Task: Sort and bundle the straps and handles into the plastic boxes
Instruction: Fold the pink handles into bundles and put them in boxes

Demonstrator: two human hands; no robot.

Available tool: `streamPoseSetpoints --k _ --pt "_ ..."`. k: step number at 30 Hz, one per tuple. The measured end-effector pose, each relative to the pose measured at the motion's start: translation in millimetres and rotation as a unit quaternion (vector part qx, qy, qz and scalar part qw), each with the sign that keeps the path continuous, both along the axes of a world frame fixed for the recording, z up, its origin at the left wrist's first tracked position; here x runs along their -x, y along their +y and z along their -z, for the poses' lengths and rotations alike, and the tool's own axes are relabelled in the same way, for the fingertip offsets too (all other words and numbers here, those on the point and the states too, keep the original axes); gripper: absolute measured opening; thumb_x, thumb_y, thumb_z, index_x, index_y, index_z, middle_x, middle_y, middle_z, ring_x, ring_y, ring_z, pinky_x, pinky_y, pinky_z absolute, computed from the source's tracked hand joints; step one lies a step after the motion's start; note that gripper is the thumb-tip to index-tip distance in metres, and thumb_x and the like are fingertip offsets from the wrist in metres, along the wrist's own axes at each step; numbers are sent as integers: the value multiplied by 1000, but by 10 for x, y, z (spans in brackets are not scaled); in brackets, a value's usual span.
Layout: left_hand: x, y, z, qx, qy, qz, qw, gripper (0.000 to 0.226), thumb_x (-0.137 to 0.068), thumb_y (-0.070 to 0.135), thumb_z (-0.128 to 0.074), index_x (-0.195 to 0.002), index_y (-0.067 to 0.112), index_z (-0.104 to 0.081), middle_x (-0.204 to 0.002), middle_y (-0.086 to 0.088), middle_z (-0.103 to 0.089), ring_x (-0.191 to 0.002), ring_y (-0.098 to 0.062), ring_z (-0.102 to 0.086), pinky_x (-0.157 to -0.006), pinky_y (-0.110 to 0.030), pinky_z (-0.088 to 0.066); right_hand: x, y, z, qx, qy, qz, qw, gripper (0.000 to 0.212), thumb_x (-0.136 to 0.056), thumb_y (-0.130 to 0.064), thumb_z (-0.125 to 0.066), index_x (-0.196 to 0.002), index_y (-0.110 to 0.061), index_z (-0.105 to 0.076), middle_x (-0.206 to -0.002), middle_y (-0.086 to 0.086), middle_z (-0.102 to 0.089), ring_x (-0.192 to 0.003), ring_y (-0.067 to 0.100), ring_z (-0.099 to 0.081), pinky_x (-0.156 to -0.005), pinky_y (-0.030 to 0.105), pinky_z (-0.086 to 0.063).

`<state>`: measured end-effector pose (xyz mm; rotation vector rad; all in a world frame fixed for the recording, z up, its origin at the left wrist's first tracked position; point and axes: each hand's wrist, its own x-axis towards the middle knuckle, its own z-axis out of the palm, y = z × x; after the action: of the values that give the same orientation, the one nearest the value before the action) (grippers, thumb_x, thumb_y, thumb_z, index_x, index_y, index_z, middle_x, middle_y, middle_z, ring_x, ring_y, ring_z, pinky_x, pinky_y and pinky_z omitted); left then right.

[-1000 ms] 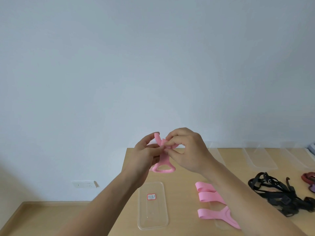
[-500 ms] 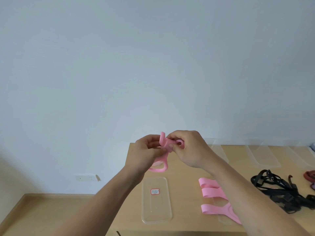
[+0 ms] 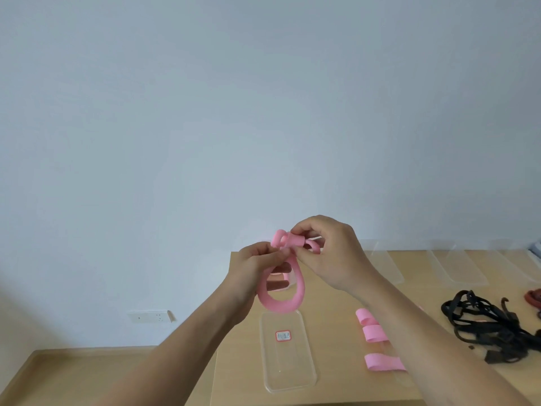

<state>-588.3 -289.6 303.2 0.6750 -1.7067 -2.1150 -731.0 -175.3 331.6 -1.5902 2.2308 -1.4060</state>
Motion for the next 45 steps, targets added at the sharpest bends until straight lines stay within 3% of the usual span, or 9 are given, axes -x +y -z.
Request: streamPoseSetpoints --k 7,14,21,26,29,34,38,41,45 --pt "-137 -149 15 -37 35 80 995 51 -101 49 -59 -121 2 -68 -122 -13 -69 -102 -34 -66 -88 -42 -56 -253 -176 159 29 93 7 995 19 -76 -1 -78 -82 -16 -68 -90 -5 -61 -80 12 -64 -72 34 -54" --pt "-180 -286 227 -112 11 112 987 38 -98 35 -64 -130 14 -70 -134 -12 -69 -119 -41 -69 -89 -48 -59 -276 -226 249 -90 -28 -22 995 13 -93 -12 -67 -98 -24 -64 -91 -10 -73 -84 11 -69 -77 36 -56" --pt "-6 -322 507 -178 3 71 981 29 -91 12 -64 -117 5 -74 -112 -11 -76 -96 -33 -72 -91 -49 -62 -150 -405 532 -131 29 -3 991 9 -85 -23 -70 -92 -23 -64 -86 -9 -68 -83 13 -64 -73 36 -53" --pt "164 -372 745 -214 -22 -13 976 29 -95 -5 -57 -122 -1 -69 -104 -16 -75 -86 -28 -71 -87 -48 -63 -71 -512 914 -98 90 21 991 20 -72 -6 -76 -82 -21 -69 -81 -12 -64 -78 9 -53 -65 14 -38" --pt "272 -439 855 -229 -30 -29 972 32 -93 -15 -53 -120 -6 -68 -98 -18 -72 -86 -28 -73 -84 -44 -63 55 -543 1098 -93 79 -7 992 28 -67 1 -76 -87 -19 -73 -89 -10 -70 -89 14 -61 -75 23 -49" --pt "506 -558 1101 -254 -43 -74 963 41 -85 -23 -54 -122 -10 -65 -103 -25 -66 -96 -41 -73 -81 -40 -63 299 -525 1387 -122 47 -79 988 52 -61 -18 -93 -109 -15 -73 -114 -8 -68 -110 9 -56 -95 11 -39" --pt "698 -565 1254 -222 -85 -72 969 49 -69 -7 -73 -117 -1 -68 -99 -23 -71 -95 -36 -75 -81 -39 -63 522 -595 1553 -94 26 -72 993 29 -70 -3 -85 -95 -10 -72 -100 -2 -68 -87 19 -66 -74 37 -56" --pt "785 -659 1330 -178 -117 -63 975 52 -71 11 -80 -122 9 -70 -113 -16 -75 -105 -31 -75 -91 -42 -62 674 -674 1650 -69 12 -65 995 24 -73 -5 -84 -91 -12 -70 -92 -4 -68 -81 17 -66 -68 37 -56" --pt "858 -858 1401 -18 -222 -132 966 47 -78 43 -78 -122 30 -69 -118 14 -73 -101 -3 -72 -82 -29 -58 899 -856 1793 -96 30 -51 994 30 -73 -20 -90 -94 -11 -70 -91 -1 -71 -74 22 -66 -63 34 -55"
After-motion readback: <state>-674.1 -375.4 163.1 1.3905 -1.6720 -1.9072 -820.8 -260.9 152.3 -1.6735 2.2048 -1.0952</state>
